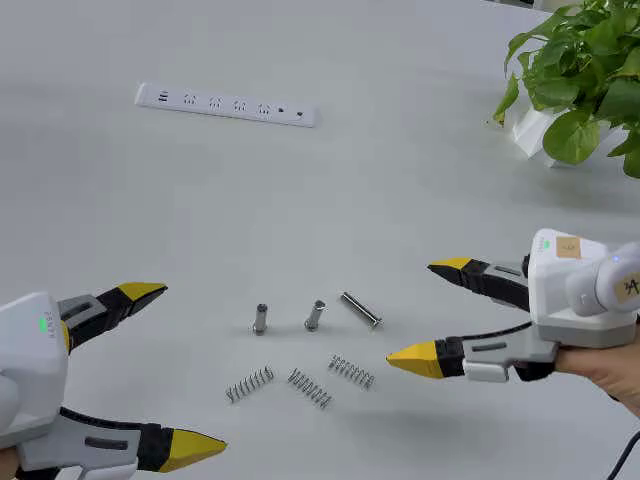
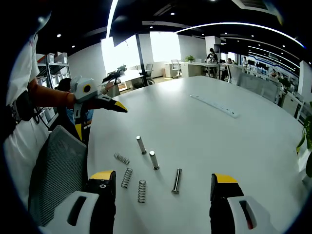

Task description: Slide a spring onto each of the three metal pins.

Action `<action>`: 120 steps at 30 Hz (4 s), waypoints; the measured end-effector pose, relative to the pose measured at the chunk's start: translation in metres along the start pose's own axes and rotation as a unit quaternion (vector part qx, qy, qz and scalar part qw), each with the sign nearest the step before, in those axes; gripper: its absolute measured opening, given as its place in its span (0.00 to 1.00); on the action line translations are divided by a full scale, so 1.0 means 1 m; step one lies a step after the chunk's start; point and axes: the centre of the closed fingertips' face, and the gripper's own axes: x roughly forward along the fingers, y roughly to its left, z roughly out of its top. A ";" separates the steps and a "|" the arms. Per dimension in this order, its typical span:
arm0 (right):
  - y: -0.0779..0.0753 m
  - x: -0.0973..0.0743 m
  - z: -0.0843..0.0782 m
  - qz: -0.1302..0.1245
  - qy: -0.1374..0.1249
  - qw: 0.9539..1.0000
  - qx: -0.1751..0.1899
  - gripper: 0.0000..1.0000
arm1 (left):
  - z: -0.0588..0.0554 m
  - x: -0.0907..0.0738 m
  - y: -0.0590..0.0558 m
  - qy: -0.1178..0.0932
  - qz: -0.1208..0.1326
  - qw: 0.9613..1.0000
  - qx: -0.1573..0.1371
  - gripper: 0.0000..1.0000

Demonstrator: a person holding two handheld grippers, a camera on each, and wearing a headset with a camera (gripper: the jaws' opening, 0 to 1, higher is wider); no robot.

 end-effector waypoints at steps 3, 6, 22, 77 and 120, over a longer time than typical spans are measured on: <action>-0.006 0.008 0.006 -0.003 0.002 1.000 0.001 0.76 | 0.000 0.002 0.002 0.001 -0.002 1.000 0.002 0.99; -0.012 0.016 0.008 -0.002 0.013 1.000 0.010 0.72 | 0.001 0.003 0.003 -0.001 -0.002 1.000 0.000 0.99; -0.037 0.056 -0.004 -0.010 0.098 0.995 0.019 0.58 | -0.003 0.005 0.009 -0.012 0.003 1.000 -0.019 0.99; -0.034 0.102 -0.046 0.000 0.245 0.970 0.009 0.06 | -0.014 0.004 0.010 -0.025 0.009 0.998 -0.057 0.99; -0.022 0.074 -0.028 -0.015 0.197 0.980 -0.001 0.05 | -0.010 0.005 0.005 -0.026 0.005 0.998 -0.048 0.99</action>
